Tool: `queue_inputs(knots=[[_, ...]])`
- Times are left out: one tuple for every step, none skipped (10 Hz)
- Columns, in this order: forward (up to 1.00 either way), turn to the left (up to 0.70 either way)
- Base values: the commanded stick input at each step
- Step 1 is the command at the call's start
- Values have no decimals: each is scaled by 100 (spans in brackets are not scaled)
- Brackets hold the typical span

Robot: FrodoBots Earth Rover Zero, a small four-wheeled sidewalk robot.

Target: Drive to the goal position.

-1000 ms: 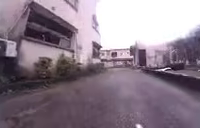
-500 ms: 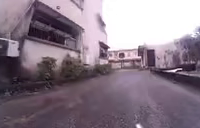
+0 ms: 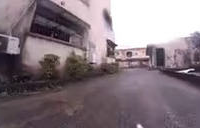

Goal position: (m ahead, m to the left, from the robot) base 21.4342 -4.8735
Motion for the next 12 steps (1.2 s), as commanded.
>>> queue_inputs(knots=[[70,18],[70,18],[70,18],[70,18],[70,18],[70,18],[70,18],[70,18],[70,18],[70,19],[70,8],[70,-16]])
